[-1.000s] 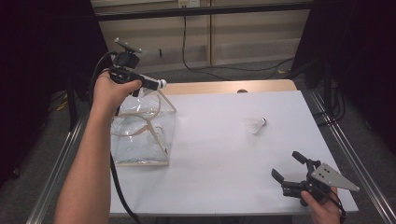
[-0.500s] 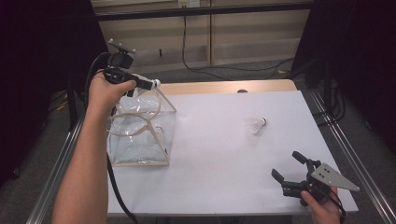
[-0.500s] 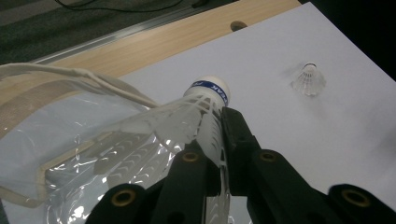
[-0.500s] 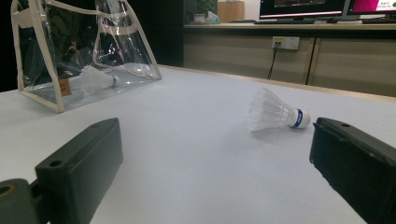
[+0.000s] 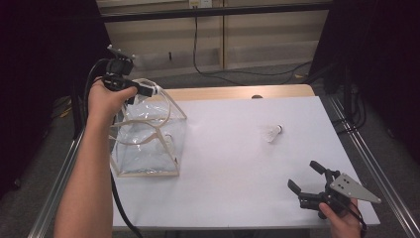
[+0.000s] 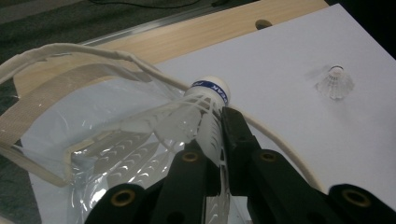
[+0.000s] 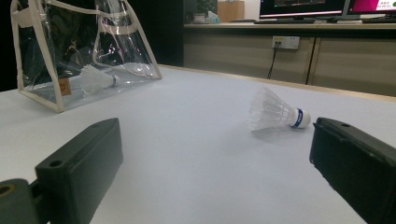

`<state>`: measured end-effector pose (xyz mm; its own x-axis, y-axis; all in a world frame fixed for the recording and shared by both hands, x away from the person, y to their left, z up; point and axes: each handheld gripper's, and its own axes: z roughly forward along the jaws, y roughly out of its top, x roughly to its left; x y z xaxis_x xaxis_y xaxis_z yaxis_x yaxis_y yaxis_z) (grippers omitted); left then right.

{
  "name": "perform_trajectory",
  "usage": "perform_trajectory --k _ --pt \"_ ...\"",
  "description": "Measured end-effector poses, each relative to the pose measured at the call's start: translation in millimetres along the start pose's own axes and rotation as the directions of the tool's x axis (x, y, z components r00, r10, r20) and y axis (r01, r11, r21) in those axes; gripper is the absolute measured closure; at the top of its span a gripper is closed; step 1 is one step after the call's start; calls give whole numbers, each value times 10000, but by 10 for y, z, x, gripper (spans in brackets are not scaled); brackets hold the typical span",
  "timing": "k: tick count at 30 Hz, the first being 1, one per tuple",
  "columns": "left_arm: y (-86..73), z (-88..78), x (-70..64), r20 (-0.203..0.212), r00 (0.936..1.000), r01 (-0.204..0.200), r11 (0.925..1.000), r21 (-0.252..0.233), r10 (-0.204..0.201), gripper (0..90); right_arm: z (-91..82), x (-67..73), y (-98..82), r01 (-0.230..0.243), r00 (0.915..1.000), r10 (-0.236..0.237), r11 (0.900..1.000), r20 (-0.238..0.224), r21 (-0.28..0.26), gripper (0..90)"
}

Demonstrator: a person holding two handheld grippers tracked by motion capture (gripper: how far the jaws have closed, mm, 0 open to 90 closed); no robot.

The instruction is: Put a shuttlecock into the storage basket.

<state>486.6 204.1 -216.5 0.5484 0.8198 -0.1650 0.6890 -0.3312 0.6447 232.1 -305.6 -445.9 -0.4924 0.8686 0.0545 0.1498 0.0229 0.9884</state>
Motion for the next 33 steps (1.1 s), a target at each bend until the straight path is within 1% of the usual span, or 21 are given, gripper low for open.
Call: perform_trajectory --k 3,7,8,10,12,14,15,18,20,21,22,24,25,26,27,31,33 --pt "-15 1 49 -135 9998 136 9999 24 -136 874 1 3 0 0 10000 0 10000 -2 -4 23" --pt "-23 8 86 -357 9991 223 9997 -61 -225 874 3 -1 -1 -1 10000 1 10000 6 0 23" --pt "-26 16 87 -390 9987 326 9994 -100 -329 873 4 0 -2 -5 10000 5 10000 8 -6 23" --pt "-33 25 103 -422 9982 409 9990 -172 -416 871 4 3 -1 -9 10000 9 10000 -4 -4 23" --pt "-45 33 131 -403 9981 466 9989 -102 -469 871 3 3 -1 25 10000 -25 10000 -13 -4 23" --pt "-60 50 158 -471 9972 572 9983 -111 -576 871 2 1 -2 26 10000 -26 10000 -16 -4 23" --pt "-67 57 173 -409 9971 641 9979 -112 -645 871 1 1 -2 -4 10000 4 10000 -5 -7 23" --pt "-83 71 212 -557 9959 708 9974 -112 -713 871 2 -1 -2 0 10000 0 10000 -10 0 23" --pt "-94 94 224 -612 9942 873 9960 -171 -882 870 4 -1 -4 41 10000 -41 10000 -15 4 23" --pt "-98 101 236 -612 9949 801 9968 -46 -802 870 5 0 -3 47 10000 -47 10000 -14 9 23" --pt "-102 115 241 -651 9945 819 9966 -72 -822 870 6 1 -3 45 10000 -45 10000 -17 8 23" --pt "-108 134 253 -605 9939 912 9958 -109 -917 870 6 1 -4 46 10000 -46 10000 -15 9 23" --pt "-109 143 262 -585 9943 894 9960 -65 -896 870 6 0 -4 47 10000 -47 10000 -16 10 23" --pt "-112 156 262 -626 9932 973 9952 -125 -979 870 6 -1 -4 50 10000 -49 10000 -13 11 23" --pt "-115 164 270 -637 9935 933 9956 -107 -938 870 5 -1 -4 39 10000 -39 10000 -15 5 23" --pt "-122 196 288 -582 9927 1057 9944 -68 -1060 864 3 -4 -5 27 10000 -26 10000 -25 24 23" --pt "-124 216 296 -661 9918 1091 9940 -51 -1092 864 4 -4 -6 33 10000 -33 10000 -26 27 23"
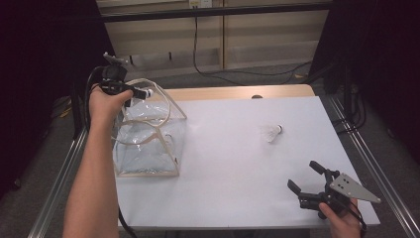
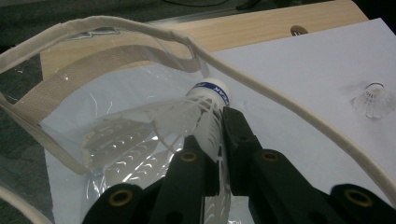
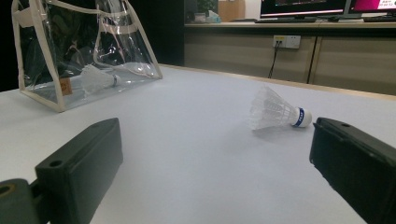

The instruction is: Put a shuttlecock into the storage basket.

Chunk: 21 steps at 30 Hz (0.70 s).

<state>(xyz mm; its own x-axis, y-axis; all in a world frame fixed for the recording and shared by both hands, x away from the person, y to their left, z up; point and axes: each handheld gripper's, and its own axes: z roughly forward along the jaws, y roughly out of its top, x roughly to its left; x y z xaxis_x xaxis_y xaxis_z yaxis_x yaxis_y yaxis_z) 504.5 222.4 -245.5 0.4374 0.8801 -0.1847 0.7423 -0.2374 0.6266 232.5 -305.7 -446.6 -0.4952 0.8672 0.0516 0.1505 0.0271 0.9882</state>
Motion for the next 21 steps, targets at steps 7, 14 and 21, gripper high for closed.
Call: perform_trajectory --k 7,14,21 --pt "-1 42 24 -82 9999 84 10000 -24 -85 865 -1 -2 0 -33 10000 33 10000 -3 -9 23" --pt "0 74 45 -102 9999 101 9999 61 -101 865 0 0 -2 -54 10000 54 10000 8 8 23" --pt "1 111 63 -183 9997 138 9999 103 -136 865 2 1 -4 -81 10000 81 10000 -7 0 23"
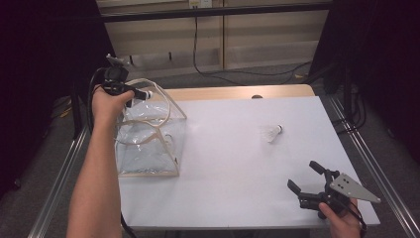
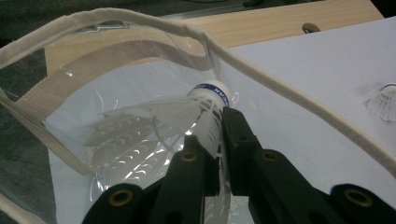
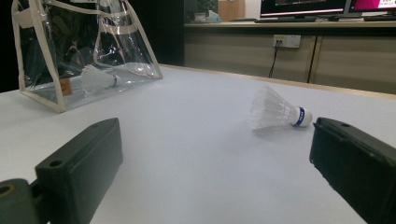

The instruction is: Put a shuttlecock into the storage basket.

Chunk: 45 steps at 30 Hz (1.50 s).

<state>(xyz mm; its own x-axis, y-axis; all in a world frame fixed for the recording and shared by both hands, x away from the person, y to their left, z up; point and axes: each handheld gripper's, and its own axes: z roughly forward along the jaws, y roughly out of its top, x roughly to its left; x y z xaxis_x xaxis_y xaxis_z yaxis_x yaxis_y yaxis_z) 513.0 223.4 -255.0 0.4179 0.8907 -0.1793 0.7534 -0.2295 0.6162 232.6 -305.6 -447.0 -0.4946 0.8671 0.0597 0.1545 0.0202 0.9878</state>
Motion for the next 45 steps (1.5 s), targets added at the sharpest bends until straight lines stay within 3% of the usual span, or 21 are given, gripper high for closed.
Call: perform_trajectory --k 3,6,16,22,28,31,45 --pt "2 16 11 -48 10000 27 10000 -64 -27 861 0 0 0 -30 10000 30 10000 -6 -8 23" --pt "3 27 20 -256 9997 7 9998 -218 -12 755 0 -3 -1 -31 10000 31 10000 13 12 23" --pt "-16 29 -6 -84 10000 -38 9997 -224 36 710 0 -3 0 -32 10000 32 10000 29 5 23" --pt "-14 -11 -59 218 9998 57 9992 -388 -49 662 0 -2 0 -32 10000 32 10000 32 -7 23" --pt "-10 -51 -125 562 9980 -288 9992 -262 302 611 -2 -6 1 33 10000 -33 10000 22 -23 23" --pt "-7 -71 -169 733 9969 -252 9988 -414 282 576 -5 -4 2 12 10000 -12 10000 21 -27 23" --pt "10 -162 -390 1560 9853 -616 9964 -588 702 456 -7 -4 3 28 10000 -28 10000 20 -32 23"
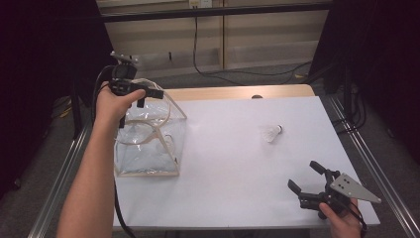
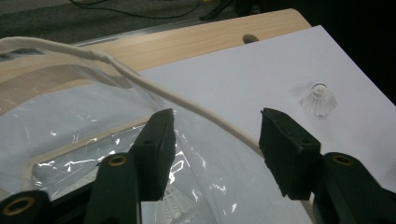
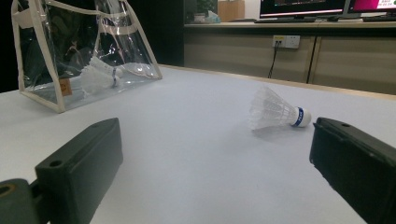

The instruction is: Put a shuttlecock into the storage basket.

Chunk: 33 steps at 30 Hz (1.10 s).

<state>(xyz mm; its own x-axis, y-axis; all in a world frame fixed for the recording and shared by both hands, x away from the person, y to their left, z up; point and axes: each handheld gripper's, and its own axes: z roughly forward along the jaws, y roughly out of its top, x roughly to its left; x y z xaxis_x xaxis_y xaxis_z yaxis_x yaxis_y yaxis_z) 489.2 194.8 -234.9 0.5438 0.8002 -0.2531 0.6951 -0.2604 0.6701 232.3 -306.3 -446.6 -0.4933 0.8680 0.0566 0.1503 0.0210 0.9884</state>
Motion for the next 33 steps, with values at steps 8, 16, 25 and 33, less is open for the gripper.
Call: perform_trajectory --k 8,16,25,33 --pt "10 -39 -133 504 9986 -154 9998 -144 161 376 0 5 1 10 10000 -10 10000 -25 6 23" --pt "14 -67 -281 885 9954 -360 9992 -173 374 337 -1 6 2 22 10000 -22 10000 -13 20 23" --pt "26 -58 -486 1399 9861 -904 9959 -24 898 285 0 6 1 29 10000 -29 10000 -16 26 23" --pt "14 3 -619 1580 9789 -1333 9910 133 1296 255 -1 8 2 12 10000 -12 10000 -23 19 23"
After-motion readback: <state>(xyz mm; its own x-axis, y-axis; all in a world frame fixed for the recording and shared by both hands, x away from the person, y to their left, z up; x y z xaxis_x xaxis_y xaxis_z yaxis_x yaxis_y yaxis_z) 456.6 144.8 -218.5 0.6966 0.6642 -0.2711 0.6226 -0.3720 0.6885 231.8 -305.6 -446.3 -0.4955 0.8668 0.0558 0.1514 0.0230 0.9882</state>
